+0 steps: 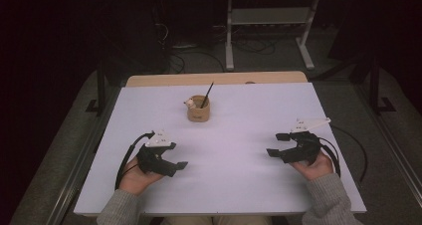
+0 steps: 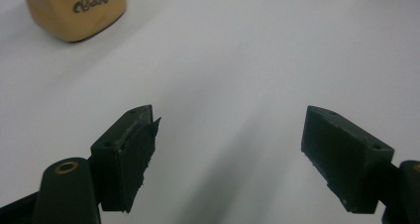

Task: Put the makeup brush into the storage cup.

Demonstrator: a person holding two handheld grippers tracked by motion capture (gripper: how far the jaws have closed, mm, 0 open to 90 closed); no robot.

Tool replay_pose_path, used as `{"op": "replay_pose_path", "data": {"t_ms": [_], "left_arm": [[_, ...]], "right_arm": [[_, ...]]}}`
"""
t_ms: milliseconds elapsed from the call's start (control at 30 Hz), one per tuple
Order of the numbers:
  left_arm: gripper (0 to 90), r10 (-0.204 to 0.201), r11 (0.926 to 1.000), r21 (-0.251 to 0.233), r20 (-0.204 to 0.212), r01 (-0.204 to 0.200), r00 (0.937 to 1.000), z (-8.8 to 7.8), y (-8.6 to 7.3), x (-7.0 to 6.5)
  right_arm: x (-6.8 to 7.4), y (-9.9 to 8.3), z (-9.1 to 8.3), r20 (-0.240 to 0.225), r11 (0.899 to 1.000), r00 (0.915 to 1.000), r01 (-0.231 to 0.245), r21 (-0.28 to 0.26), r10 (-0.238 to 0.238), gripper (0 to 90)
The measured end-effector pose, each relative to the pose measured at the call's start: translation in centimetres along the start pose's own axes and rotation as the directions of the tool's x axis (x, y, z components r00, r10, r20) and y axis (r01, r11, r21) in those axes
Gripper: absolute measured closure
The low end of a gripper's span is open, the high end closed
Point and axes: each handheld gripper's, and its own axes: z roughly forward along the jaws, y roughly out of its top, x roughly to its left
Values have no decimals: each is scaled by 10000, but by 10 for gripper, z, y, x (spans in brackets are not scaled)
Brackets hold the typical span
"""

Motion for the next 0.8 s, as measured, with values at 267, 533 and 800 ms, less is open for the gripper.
{"op": "replay_pose_path", "data": {"t_ms": [267, 533, 800], "left_arm": [[198, -132, 9999, -71, -98, 131, 9999, -4, -13, -4], [196, -257, 9993, -265, -190, 252, 9995, -5, -20, -5], [188, -322, 9991, -277, -221, 315, 9992, -3, -23, -2]], "right_arm": [[4, 1, 1, 23, 9999, 9999, 153, 31, -153, 254], [6, 1, 1, -26, 9998, 9999, 166, 61, -166, 254], [6, 1, 1, -78, 9997, 9997, 233, 93, -233, 254]]}}
